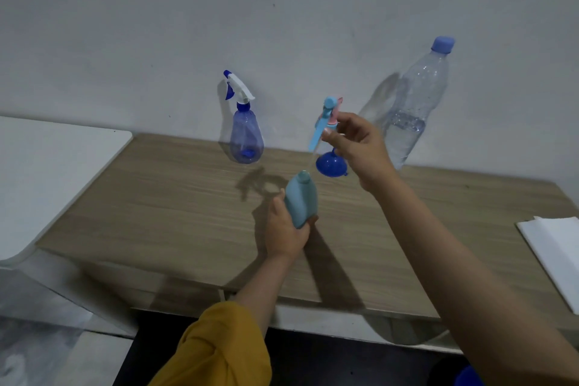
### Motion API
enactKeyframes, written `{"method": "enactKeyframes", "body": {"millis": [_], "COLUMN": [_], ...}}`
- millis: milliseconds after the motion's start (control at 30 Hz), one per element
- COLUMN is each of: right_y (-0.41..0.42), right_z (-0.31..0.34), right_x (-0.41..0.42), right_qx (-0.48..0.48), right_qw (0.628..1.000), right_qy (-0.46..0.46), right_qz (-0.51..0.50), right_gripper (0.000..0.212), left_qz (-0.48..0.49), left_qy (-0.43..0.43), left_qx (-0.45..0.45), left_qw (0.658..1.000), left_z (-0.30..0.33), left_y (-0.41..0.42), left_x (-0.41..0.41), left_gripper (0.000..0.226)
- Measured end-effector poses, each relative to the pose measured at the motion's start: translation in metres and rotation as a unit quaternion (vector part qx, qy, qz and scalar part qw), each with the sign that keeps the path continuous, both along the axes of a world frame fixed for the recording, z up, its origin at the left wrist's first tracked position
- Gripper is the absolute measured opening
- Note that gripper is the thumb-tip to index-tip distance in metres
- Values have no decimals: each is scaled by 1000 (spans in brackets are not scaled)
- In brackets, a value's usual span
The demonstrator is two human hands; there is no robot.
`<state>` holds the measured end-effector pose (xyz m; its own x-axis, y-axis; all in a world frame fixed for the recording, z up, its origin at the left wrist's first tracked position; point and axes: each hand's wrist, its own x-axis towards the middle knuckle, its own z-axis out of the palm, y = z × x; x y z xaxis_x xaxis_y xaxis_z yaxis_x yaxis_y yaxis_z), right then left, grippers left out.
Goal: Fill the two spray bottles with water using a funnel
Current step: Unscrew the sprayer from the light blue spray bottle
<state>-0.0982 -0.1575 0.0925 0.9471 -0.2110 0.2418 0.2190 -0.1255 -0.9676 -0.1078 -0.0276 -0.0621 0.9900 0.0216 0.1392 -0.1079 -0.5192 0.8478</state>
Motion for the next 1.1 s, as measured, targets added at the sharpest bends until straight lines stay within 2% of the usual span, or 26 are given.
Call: {"method": "enactKeyframes", "body": {"millis": [200,300,400,467,733,800,900,1100], "right_y": [-15,-27,-36,-40,-56,-57,-54,-52], "right_z": [45,50,37,15,-90,-106,-119,-137], "right_x": [-6,-10,-13,-14,-9,-6,-5,1], "right_qx": [-1,-32,-64,-88,-176,-200,-237,-283], "right_qw": [992,986,980,973,919,905,886,864], "right_qy": [-64,-53,15,81,288,314,349,379], "right_qz": [-106,-154,-186,-196,-203,-204,-192,-171], "right_gripper": [25,34,37,27,25,21,28,26], "left_qz": [-3,5,3,1,6,6,8,5], "left_qy": [5,0,0,-2,-15,-14,-24,-23], "left_qx": [-2,5,13,10,13,17,28,35], "left_qw": [1000,1000,1000,1000,1000,1000,999,999], "left_z": [3,4,6,4,1,1,0,3], "left_y": [0,0,2,2,0,0,1,0], "left_x": [-2,-4,-5,-4,-2,-2,-2,-3], "left_gripper": [83,81,76,76,81,80,81,80]}}
